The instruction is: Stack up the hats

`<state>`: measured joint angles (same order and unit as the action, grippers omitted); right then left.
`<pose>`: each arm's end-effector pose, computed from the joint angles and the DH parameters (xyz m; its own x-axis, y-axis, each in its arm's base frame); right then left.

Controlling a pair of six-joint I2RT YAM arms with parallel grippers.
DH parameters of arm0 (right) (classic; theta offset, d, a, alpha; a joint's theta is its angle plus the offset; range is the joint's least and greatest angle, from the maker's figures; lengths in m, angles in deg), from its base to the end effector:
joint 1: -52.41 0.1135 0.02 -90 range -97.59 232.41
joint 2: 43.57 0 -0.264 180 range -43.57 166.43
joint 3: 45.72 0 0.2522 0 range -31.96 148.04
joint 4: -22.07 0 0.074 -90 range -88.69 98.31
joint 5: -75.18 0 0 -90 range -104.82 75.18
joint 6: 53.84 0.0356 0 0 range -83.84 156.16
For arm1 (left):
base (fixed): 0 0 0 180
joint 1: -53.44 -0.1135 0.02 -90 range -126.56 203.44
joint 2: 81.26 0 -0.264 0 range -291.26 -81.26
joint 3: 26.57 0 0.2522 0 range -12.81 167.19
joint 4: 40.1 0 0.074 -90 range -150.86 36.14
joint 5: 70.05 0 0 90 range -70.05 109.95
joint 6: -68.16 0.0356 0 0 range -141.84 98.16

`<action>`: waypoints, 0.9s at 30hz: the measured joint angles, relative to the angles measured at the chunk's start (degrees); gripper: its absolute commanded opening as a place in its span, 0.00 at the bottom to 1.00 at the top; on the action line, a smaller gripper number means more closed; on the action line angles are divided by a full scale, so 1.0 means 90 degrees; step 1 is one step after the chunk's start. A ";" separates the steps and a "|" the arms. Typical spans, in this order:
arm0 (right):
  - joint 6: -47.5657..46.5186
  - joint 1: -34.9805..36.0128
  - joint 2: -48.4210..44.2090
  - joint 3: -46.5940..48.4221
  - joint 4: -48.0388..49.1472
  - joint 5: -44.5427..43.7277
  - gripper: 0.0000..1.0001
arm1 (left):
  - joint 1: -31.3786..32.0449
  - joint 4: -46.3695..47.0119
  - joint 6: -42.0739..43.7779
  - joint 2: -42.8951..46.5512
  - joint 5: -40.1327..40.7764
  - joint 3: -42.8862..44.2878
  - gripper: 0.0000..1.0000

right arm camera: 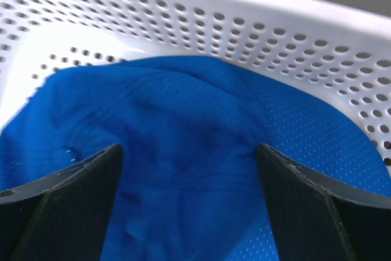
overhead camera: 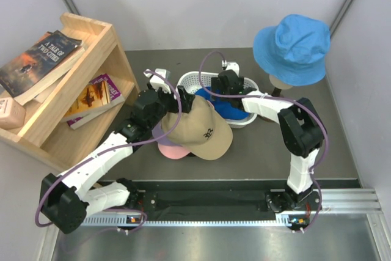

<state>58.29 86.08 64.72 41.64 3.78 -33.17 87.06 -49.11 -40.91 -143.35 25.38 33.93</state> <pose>0.3574 0.2246 0.2059 -0.6092 0.0238 -0.7926 -0.1012 0.9890 0.1074 0.2151 -0.1390 0.3197 -0.2996 -0.1914 -0.9347 0.3977 0.8654 -0.3047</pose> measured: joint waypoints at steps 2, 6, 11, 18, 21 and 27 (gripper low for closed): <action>0.0000 -0.0024 0.0153 0.0034 -0.0019 0.0000 0.88 | 0.0000 -0.0002 0.0002 0.0010 0.0010 -0.0005 0.98; -0.0012 -0.0036 0.0277 0.0107 -0.0002 0.0034 0.59 | 0.0000 -0.0002 0.0024 0.0015 0.0056 -0.0007 0.98; -0.0051 -0.0090 0.0330 0.0124 -0.0100 0.0107 0.10 | 0.0000 -0.0012 0.0044 0.0017 0.0126 -0.0005 0.98; -0.0199 -0.0095 0.0267 0.0121 -0.0146 0.0233 0.00 | 0.0002 -0.0146 0.0117 0.0109 0.0219 -0.0005 0.99; -0.0291 -0.0095 0.0007 0.0119 -0.0255 0.0243 0.00 | 0.0002 -0.0209 0.0138 0.0151 0.0253 -0.0005 0.98; -0.0493 -0.0095 -0.1049 0.0119 -0.0379 0.0165 0.00 | 0.0000 -0.0333 0.0155 0.0233 0.0359 -0.0005 0.99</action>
<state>53.86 85.22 55.28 42.72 0.37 -31.68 87.06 -52.10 -39.51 -141.25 28.61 33.89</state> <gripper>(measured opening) 0.004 0.987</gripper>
